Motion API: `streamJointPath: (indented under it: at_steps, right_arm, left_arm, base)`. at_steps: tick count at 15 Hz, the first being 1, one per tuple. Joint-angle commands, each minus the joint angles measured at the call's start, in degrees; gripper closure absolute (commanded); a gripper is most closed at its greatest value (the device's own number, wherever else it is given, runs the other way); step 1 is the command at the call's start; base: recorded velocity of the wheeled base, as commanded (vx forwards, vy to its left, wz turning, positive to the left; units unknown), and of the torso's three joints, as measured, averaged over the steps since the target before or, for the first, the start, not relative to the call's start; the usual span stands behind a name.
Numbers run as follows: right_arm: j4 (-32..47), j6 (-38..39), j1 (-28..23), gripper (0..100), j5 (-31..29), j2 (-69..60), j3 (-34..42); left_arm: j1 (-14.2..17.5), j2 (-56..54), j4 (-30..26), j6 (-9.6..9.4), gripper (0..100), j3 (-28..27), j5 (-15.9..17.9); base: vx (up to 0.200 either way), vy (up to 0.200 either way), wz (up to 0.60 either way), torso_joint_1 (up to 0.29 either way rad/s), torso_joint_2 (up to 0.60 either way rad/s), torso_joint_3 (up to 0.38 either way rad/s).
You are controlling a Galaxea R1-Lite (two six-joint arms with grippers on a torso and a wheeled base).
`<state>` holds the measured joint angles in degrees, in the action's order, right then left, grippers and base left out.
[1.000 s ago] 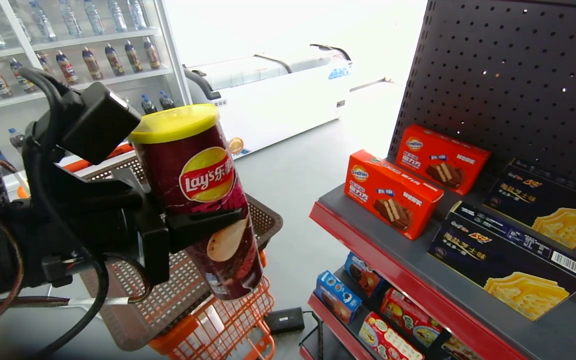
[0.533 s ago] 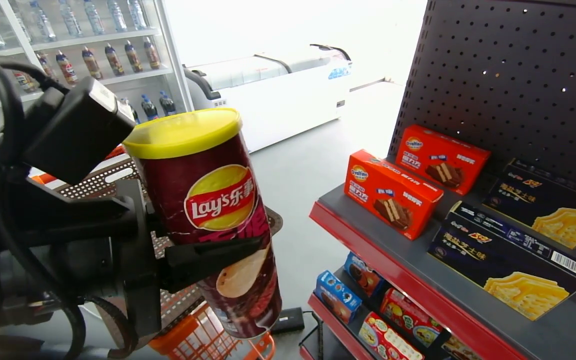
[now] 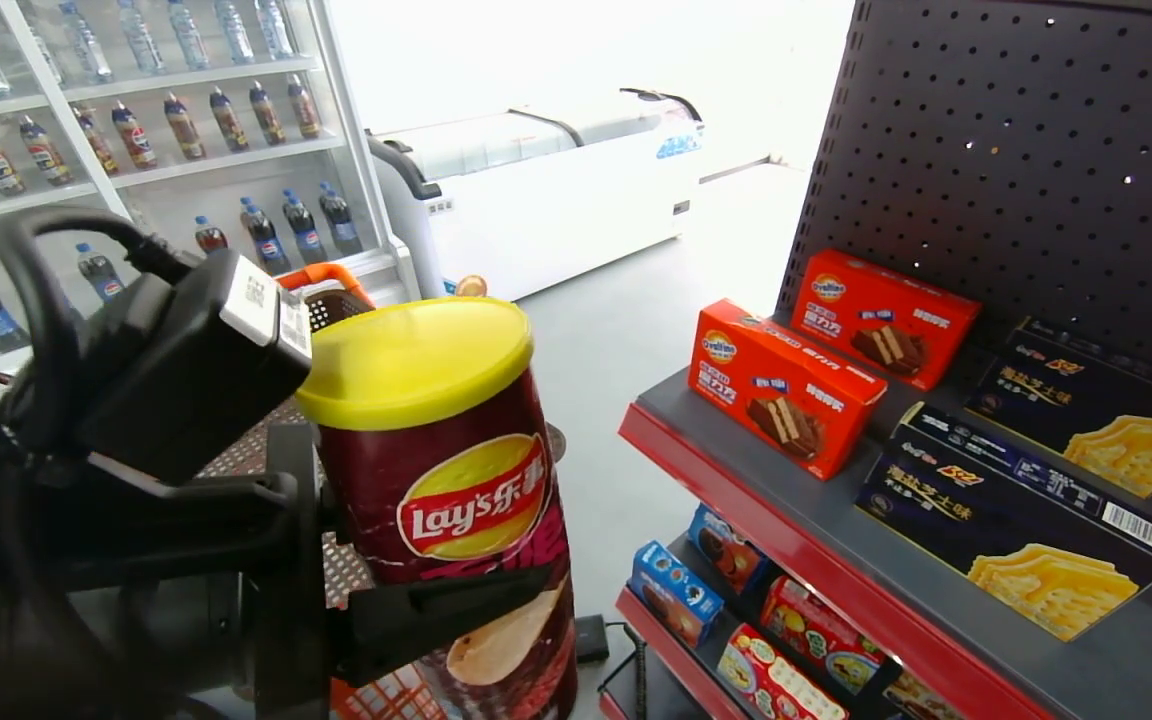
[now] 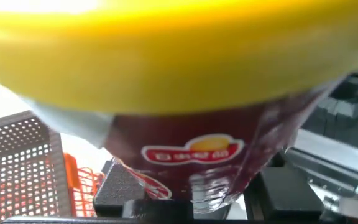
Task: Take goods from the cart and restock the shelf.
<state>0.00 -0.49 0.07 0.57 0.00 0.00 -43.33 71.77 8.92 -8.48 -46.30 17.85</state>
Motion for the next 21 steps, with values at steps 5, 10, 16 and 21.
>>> streamJointPath:
  at_steps: [5, 10, 16, 21]
  right_arm:
    - [0.0, 0.0, 0.0, 0, 0.0, 0.1, 0.0]
    - [0.0, 0.0, 0.0, 0, 0.0, 0.0, 0.0]
    - [0.0, 0.0, 0.0, 0, 0.0, 0.0, 0.0]
    - [0.0, 0.0, 0.0, 0, 0.0, 0.0, 0.0]
  left_arm:
    - [-0.1, 0.0, 0.0, -1.45, 100, 2.2, 1.7]
    - [-0.2, 0.0, 0.0, -1.45, 100, 2.4, 1.8]
    - [-1.1, 0.0, 0.1, -1.45, 100, 1.7, 3.6]
    - [-1.5, 0.0, 0.1, -1.45, 100, 1.7, 3.7]
  base:
    - [0.000, 0.000, 0.00, 0.000, 0.00, 0.000]
    - [0.000, 0.000, -0.48, -0.002, 0.00, 0.002]
    - [0.000, 0.000, -0.60, 0.004, 0.01, 0.000]
    - [0.000, 0.000, -0.60, 0.005, 0.00, 0.002]
